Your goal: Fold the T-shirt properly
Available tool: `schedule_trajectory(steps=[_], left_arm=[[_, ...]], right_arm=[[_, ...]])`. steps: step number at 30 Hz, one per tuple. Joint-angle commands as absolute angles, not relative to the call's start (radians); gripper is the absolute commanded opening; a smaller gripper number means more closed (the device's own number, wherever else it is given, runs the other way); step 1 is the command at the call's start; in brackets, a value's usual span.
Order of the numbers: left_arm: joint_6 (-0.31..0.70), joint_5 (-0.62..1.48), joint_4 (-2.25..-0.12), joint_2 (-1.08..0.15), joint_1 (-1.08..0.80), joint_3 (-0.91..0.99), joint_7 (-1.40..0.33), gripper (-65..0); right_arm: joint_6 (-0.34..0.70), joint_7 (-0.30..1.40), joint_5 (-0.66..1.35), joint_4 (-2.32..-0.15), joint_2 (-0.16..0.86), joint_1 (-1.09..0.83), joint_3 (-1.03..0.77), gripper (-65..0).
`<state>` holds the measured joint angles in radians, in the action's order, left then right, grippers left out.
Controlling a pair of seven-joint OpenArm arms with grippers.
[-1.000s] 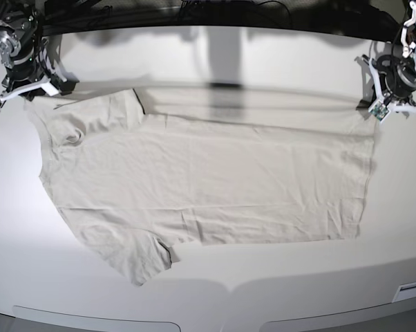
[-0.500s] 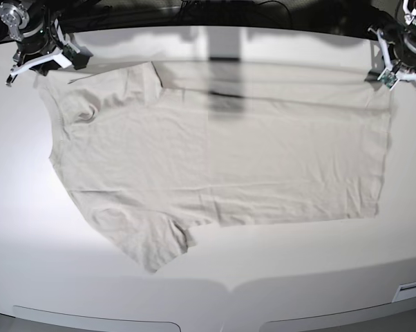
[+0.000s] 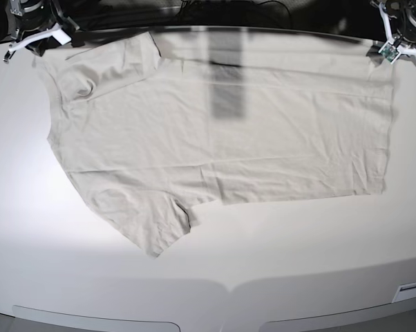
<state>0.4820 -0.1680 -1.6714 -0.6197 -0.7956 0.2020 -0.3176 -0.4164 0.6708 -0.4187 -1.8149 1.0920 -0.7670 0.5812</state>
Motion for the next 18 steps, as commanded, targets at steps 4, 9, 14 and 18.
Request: schedule_trajectory(steps=[4,9,14,18], left_arm=[[0.498,-0.166,-1.708,-0.630,-0.809,0.204,-0.315,-64.7],[0.498,-0.151,-1.720,-0.630,-0.809,0.204,-0.349,-41.9],[0.500,-0.120,-1.723,-0.630,-0.822,0.250,-0.424,-41.9],[0.550,-0.063,-1.739,-0.630,-0.867,0.360,-0.375,-42.6]], right_arm=[[-0.457,0.692,-0.438,-1.842,1.088,-0.771,0.575,-59.2],[-0.456,0.741,-0.428,-1.894,1.089,-0.771,0.575,-40.9],[-0.456,0.741,-0.451,-1.927,1.095,-0.780,0.575,-41.0],[-0.457,0.738,-0.480,-1.971,1.097,-0.785,0.575,-41.0]])
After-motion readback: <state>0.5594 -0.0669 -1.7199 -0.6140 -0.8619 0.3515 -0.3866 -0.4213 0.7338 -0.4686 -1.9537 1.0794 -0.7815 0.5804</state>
